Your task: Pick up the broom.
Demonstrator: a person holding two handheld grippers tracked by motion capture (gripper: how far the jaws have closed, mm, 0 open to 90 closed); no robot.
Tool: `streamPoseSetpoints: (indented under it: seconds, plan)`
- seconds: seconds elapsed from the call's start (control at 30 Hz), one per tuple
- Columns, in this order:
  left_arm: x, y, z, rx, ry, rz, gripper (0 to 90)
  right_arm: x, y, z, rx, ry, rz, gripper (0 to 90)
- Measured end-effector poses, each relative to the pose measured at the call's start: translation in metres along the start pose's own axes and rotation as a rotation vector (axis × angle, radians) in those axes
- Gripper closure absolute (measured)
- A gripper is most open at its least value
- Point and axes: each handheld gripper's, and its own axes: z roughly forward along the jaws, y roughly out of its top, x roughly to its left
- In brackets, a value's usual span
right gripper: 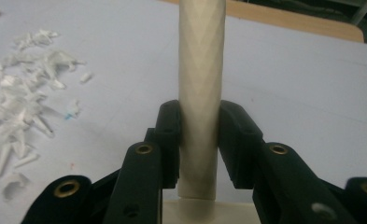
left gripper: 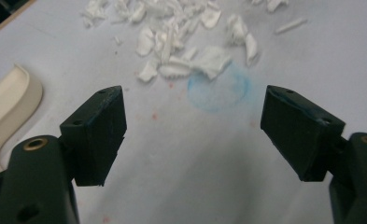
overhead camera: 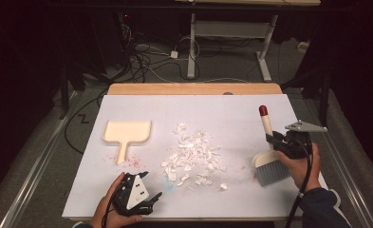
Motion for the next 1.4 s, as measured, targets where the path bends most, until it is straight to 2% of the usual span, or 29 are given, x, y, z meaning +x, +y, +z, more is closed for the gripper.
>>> streamPoseSetpoints:
  seconds: [0.1, 0.13, 0.17, 0.2, 0.23, 0.3, 0.37, 0.4, 0.57, 0.6, 0.67, 0.7, 0.73, 0.8, 0.83, 0.9, 0.93, 0.97, 1.0, 1.13, 1.2, 1.27, 1.3, 1.33, 1.37, 1.4]
  plan:
    - [0.0, 0.01, -0.002, -0.043, -0.011, -0.022, 21.3, 0.002, 0.003, -0.008, -0.028, 0.005, -0.003, 71.6]
    - [-0.001, 0.015, -0.003, -0.055, -0.009, -0.023, 21.3, 0.006, 0.007, -0.016, -0.057, 0.016, -0.006, 71.6]
    - [-0.002, 0.021, -0.005, -0.07, -0.009, -0.022, 21.3, 0.006, 0.007, -0.016, -0.057, 0.016, -0.006, 71.6]
    - [-0.003, 0.027, -0.006, -0.089, -0.018, -0.024, 21.2, 0.008, 0.01, -0.02, -0.065, 0.024, -0.011, 71.6]
    - [-0.004, 0.033, -0.008, -0.108, -0.029, -0.028, 21.3, 0.013, 0.013, -0.028, -0.098, 0.041, -0.014, 71.7]
    - [-0.006, 0.047, -0.01, -0.149, -0.041, -0.029, 21.3, 0.016, 0.016, -0.031, -0.107, 0.045, -0.026, 71.8]
    - [-0.01, 0.061, -0.008, -0.182, -0.076, -0.038, 21.3, 0.027, 0.021, -0.04, -0.143, 0.063, -0.039, 71.7]
    - [-0.013, 0.069, -0.007, -0.195, -0.079, -0.036, 21.3, 0.027, 0.021, -0.04, -0.143, 0.063, -0.039, 71.7]
    - [-0.031, 0.108, 0.011, -0.241, -0.14, -0.017, 21.3, 0.055, 0.031, -0.056, -0.198, 0.088, -0.093, 71.7]
    - [-0.036, 0.116, 0.016, -0.244, -0.158, -0.016, 21.3, 0.055, 0.031, -0.056, -0.198, 0.088, -0.093, 71.7]
    - [-0.045, 0.13, 0.024, -0.254, -0.156, 0.001, 21.4, 0.07, 0.033, -0.061, -0.211, 0.12, -0.115, 71.7]
    - [-0.048, 0.137, 0.028, -0.257, -0.172, -0.009, 21.4, 0.07, 0.033, -0.061, -0.211, 0.12, -0.115, 71.7]
    - [-0.051, 0.143, 0.032, -0.264, -0.196, -0.027, 21.6, 0.08, 0.034, -0.063, -0.217, 0.134, -0.128, 71.7]
    - [-0.056, 0.153, 0.04, -0.272, -0.208, -0.055, 22.5, 0.091, 0.034, -0.064, -0.209, 0.146, -0.154, 71.7]
    - [-0.057, 0.157, 0.044, -0.276, -0.221, -0.07, 22.5, 0.091, 0.034, -0.064, -0.209, 0.146, -0.154, 71.7]
    - [-0.06, 0.164, 0.051, -0.281, -0.242, -0.115, 23.4, 0.101, 0.034, -0.066, -0.221, 0.153, -0.17, 71.7]
    - [-0.061, 0.166, 0.055, -0.28, -0.251, -0.128, 25.9, 0.11, 0.034, -0.068, -0.228, 0.167, -0.184, 71.7]
    - [-0.061, 0.167, 0.058, -0.281, -0.259, -0.14, 25.9, 0.11, 0.034, -0.068, -0.228, 0.167, -0.184, 71.7]
    - [-0.062, 0.168, 0.061, -0.285, -0.259, -0.151, 32.3, 0.119, 0.034, -0.069, -0.219, 0.187, -0.212, 71.7]
    - [-0.059, 0.166, 0.07, -0.27, -0.285, -0.181, 44.7, 0.133, 0.032, -0.072, -0.224, 0.224, -0.233, 71.6]
    - [-0.052, 0.159, 0.069, -0.292, -0.323, -0.199, 54.0, 0.137, 0.031, -0.072, -0.228, 0.225, -0.244, 71.5]
    - [-0.051, 0.157, 0.067, -0.293, -0.308, -0.198, 58.8, 0.138, 0.03, -0.073, -0.24, 0.236, -0.246, 71.3]
    - [-0.045, 0.151, 0.065, -0.296, -0.328, -0.217, 62.7, 0.138, 0.03, -0.073, -0.244, 0.246, -0.248, 71.3]
    - [-0.045, 0.151, 0.065, -0.296, -0.328, -0.217, 63.5, 0.138, 0.03, -0.073, -0.244, 0.246, -0.248, 71.3]
    - [-0.043, 0.148, 0.062, -0.283, -0.331, -0.215, 64.1, 0.138, 0.029, -0.074, -0.248, 0.279, -0.256, 71.0]
    - [-0.043, 0.148, 0.062, -0.283, -0.331, -0.215, 64.3, 0.138, 0.029, -0.074, -0.248, 0.279, -0.256, 71.0]
